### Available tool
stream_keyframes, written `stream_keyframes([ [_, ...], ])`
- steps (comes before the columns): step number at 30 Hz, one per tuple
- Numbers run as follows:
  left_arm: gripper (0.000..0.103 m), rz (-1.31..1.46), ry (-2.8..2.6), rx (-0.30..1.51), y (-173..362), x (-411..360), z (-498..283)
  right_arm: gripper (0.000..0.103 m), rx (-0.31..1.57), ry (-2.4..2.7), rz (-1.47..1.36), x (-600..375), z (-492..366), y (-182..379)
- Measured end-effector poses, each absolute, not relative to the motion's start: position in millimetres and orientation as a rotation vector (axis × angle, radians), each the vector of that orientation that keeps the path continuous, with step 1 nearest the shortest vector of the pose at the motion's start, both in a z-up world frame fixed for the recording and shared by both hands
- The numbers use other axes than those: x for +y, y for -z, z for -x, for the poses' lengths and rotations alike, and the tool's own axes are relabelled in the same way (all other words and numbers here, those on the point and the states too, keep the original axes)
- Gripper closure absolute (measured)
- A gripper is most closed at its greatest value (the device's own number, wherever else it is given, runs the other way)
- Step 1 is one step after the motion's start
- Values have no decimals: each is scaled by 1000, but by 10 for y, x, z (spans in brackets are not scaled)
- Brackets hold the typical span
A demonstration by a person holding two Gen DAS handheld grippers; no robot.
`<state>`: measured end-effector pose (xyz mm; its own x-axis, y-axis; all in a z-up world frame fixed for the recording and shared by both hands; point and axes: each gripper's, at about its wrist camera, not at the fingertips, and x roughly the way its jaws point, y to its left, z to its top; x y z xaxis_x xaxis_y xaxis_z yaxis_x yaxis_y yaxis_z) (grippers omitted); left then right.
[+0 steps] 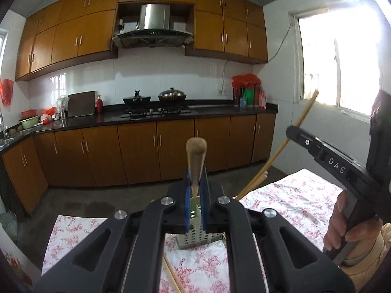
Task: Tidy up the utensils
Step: 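Raise both chopsticks upright and drop them into the green holder, opening both grippers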
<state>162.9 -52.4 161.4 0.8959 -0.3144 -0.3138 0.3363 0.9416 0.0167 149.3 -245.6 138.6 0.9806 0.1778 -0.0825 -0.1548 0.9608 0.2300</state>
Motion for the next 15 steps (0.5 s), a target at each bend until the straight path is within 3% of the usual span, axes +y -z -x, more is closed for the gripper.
stream_keyframes([
  [15, 95, -100, 326, 490, -1066, -756, -2364, 95, 249, -165, -203, -2289, -1986, -860],
])
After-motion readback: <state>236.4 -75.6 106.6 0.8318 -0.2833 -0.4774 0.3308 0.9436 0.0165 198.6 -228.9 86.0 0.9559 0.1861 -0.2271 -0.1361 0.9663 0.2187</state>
